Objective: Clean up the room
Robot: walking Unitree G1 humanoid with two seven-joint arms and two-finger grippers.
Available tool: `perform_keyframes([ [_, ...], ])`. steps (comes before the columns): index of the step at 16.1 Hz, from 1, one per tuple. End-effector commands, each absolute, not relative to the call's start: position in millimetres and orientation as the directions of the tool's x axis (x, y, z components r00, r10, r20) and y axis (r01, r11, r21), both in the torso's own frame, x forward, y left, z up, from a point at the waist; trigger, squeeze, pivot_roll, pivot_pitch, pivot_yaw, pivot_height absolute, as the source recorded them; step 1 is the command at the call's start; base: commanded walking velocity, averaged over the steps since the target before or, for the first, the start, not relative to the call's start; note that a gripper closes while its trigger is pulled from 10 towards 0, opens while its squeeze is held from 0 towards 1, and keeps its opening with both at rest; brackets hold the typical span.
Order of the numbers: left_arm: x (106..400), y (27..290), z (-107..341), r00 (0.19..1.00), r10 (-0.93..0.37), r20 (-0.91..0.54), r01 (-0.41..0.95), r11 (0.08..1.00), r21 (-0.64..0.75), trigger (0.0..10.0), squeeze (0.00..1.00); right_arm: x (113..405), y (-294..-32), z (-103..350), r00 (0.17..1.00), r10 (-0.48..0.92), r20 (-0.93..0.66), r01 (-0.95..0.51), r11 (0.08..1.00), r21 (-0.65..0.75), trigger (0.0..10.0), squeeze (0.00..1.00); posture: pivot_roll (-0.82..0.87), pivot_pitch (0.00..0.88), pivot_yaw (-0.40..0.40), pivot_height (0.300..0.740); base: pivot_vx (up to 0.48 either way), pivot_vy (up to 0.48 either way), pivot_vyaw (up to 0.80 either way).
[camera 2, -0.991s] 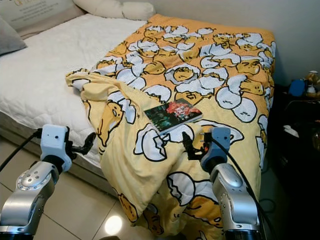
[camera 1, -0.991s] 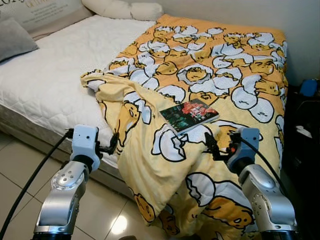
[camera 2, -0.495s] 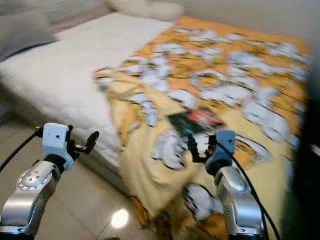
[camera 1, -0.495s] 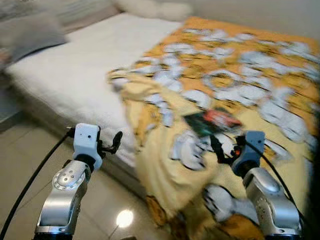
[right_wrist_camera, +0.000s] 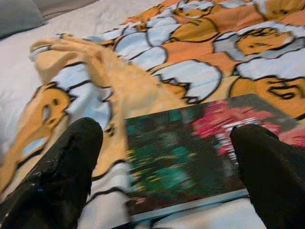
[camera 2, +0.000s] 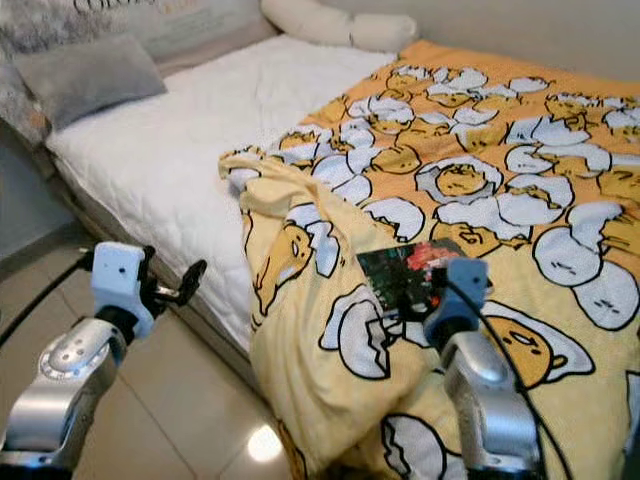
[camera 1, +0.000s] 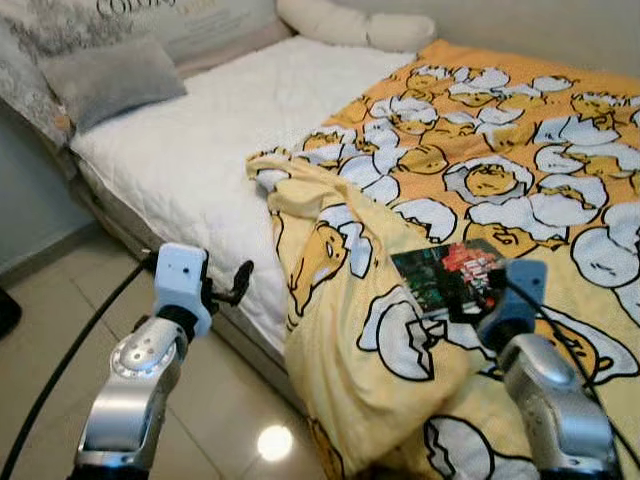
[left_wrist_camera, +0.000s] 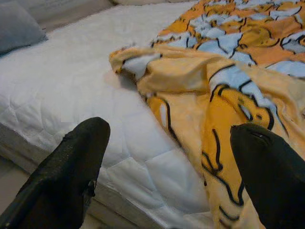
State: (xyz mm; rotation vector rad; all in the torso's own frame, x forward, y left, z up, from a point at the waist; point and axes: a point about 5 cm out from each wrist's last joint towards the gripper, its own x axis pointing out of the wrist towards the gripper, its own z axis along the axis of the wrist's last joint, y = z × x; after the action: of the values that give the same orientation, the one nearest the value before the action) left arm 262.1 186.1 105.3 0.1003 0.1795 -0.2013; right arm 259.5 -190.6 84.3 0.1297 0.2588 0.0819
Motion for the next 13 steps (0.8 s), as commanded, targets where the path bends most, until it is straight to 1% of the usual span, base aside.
perform_keyframes([
  [1,260,191,106,0.963,-0.184,-0.198,0.205,0.974,0.095,10.0,0.0,261,-186,88,0.964,0.11,-0.24,-0.078,0.987,0.139,10.0,0.0,-0.04,0.0,0.074,0.74,0.0,0.0,0.0],
  [3,259,190,105,0.957,-0.207,-0.205,0.229,0.969,0.089,10.0,0.0,260,-186,87,0.962,0.114,-0.247,-0.077,0.985,0.154,10.0,0.0,-0.04,0.0,0.068,0.74,0.0,0.0,0.0],
  [4,260,189,104,0.944,-0.247,-0.218,0.274,0.956,0.105,10.0,0.0,262,-187,87,0.959,0.123,-0.255,-0.082,0.982,0.168,10.0,0.84,-0.04,0.0,0.065,0.74,0.0,0.0,0.0],
  [5,262,189,103,0.931,-0.281,-0.231,0.315,0.941,0.121,10.0,0.0,265,-188,85,0.952,0.131,-0.278,-0.088,0.983,0.162,10.0,1.0,-0.04,0.0,0.059,0.74,0.0,0.0,0.0],
  [7,269,192,99,0.881,-0.385,-0.276,0.438,0.884,0.164,10.0,0.0,279,-190,82,0.931,0.136,-0.34,-0.067,0.976,0.207,10.0,1.0,-0.04,0.0,0.048,0.74,0.0,0.0,0.0],
  [8,270,192,100,0.846,-0.443,-0.296,0.502,0.849,0.164,10.0,0.0,287,-192,80,0.921,0.128,-0.367,-0.032,0.966,0.258,10.0,1.0,-0.05,0.0,0.044,0.74,0.0,0.0,0.0],
  [9,270,193,101,0.817,-0.49,-0.305,0.549,0.822,0.15,10.0,0.0,292,-195,79,0.914,0.126,-0.386,0.001,0.95,0.311,10.0,1.0,-0.06,0.0,0.043,0.74,0.0,0.0,0.0],
  [10,270,192,101,0.81,-0.5,-0.305,0.559,0.816,0.146,10.0,0.0,293,-196,78,0.912,0.125,-0.39,0.008,0.946,0.323,10.0,1.0,-0.06,0.0,0.043,0.74,0.0,0.0,0.0],
  [11,269,188,105,0.772,-0.567,-0.287,0.616,0.778,0.12,10.0,0.0,301,-204,72,0.897,0.097,-0.43,0.094,0.911,0.401,10.0,1.0,-0.06,0.0,0.031,0.74,0.0,0.0,0.0],
  [12,267,181,107,0.734,-0.624,-0.267,0.665,0.741,0.095,10.0,0.0,307,-212,65,0.878,0.07,-0.474,0.173,0.876,0.45,10.0,1.0,-0.06,0.0,0.011,0.74,0.0,0.0,0.0],
  [13,264,177,107,0.713,-0.651,-0.261,0.687,0.722,0.078,10.0,0.0,308,-214,63,0.869,0.07,-0.49,0.195,0.861,0.47,10.0,0.67,-0.06,0.0,0.011,0.74,0.0,0.0,0.0],
])
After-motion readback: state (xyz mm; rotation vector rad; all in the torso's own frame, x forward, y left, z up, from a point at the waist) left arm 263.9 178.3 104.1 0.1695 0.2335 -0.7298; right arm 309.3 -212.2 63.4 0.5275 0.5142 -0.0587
